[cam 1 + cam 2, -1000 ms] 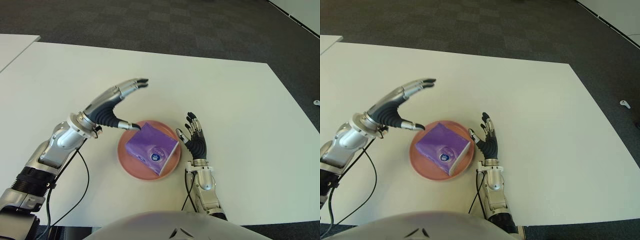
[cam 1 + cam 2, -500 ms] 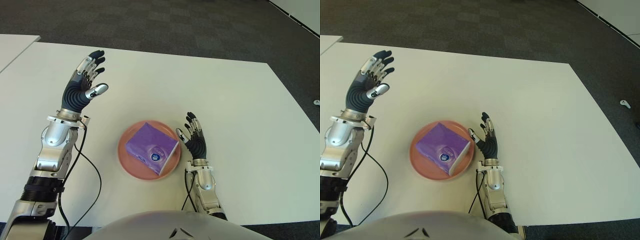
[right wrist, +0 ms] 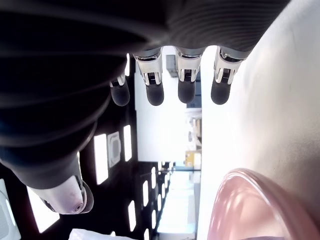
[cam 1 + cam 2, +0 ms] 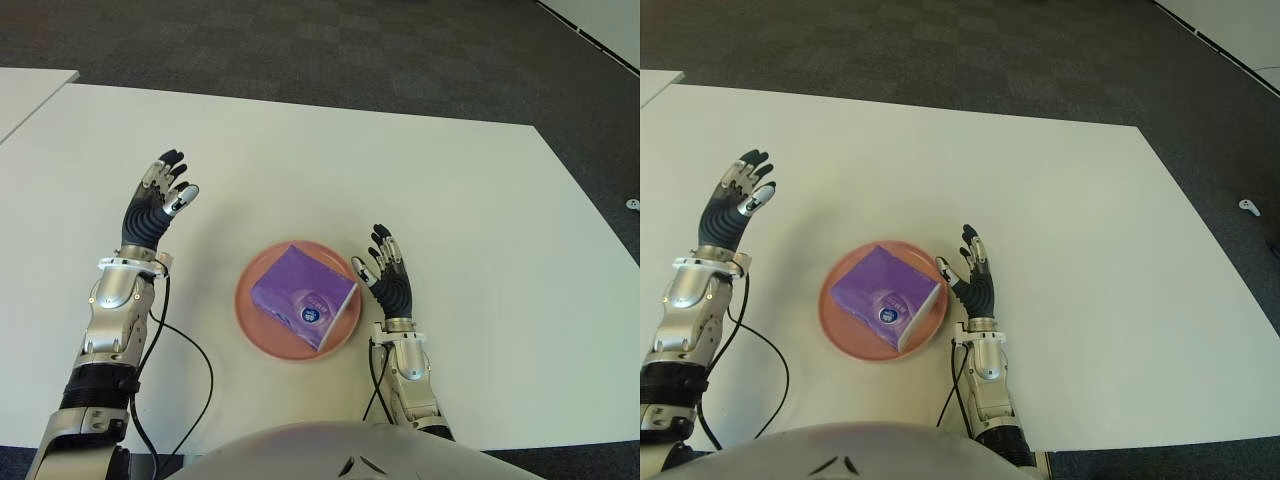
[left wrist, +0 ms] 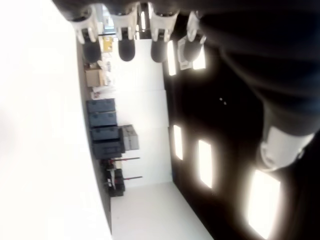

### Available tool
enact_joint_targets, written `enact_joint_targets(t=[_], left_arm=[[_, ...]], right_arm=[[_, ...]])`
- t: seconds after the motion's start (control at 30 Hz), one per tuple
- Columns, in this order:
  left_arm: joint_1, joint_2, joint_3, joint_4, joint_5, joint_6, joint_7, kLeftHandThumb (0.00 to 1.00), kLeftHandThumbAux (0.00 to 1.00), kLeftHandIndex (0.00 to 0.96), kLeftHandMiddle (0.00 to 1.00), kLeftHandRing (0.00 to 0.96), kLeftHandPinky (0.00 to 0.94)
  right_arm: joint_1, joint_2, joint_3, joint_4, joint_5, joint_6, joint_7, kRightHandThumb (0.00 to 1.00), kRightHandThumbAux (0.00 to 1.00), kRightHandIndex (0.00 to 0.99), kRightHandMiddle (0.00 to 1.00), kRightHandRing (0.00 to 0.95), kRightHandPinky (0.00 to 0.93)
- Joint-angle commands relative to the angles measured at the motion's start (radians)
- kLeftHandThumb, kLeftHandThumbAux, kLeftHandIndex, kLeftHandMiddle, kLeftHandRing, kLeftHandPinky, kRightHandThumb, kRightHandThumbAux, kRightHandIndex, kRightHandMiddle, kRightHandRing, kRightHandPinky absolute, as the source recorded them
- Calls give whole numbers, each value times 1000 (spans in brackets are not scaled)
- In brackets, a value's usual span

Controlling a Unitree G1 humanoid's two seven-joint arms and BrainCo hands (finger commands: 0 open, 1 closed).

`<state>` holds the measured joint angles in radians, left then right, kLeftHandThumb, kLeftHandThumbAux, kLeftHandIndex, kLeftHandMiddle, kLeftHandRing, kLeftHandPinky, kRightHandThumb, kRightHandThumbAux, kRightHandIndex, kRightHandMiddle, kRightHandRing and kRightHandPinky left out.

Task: Put the tissue paper into the plate.

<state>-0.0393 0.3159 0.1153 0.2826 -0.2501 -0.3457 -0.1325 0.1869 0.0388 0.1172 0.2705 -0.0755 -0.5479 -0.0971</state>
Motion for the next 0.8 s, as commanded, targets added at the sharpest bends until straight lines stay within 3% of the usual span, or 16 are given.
enact_joint_targets(t=[0.03, 0.5, 0.63, 0.8], left_arm=[[40, -60, -8, 90, 84, -21, 48, 0, 553, 0, 0, 0, 0], [114, -124, -22, 114, 205, -39, 102, 0, 516, 0, 0, 0, 0], [125, -120, -25, 123, 233, -49, 108, 0, 506, 0, 0, 0, 0], [135, -106, -33, 159, 278, -68, 107, 0, 483, 0, 0, 0, 0]], right_arm=[[146, -3, 17, 131, -28, 60, 2, 7, 658, 0, 0, 0, 0], [138, -28, 2, 195, -15, -19, 32, 0, 668, 0, 0, 0, 1], [141, -29, 0, 191, -17, -18, 31, 0, 674, 0, 0, 0, 0], [165, -18, 8, 113, -34, 43, 11, 0, 690, 0, 0, 0, 9]])
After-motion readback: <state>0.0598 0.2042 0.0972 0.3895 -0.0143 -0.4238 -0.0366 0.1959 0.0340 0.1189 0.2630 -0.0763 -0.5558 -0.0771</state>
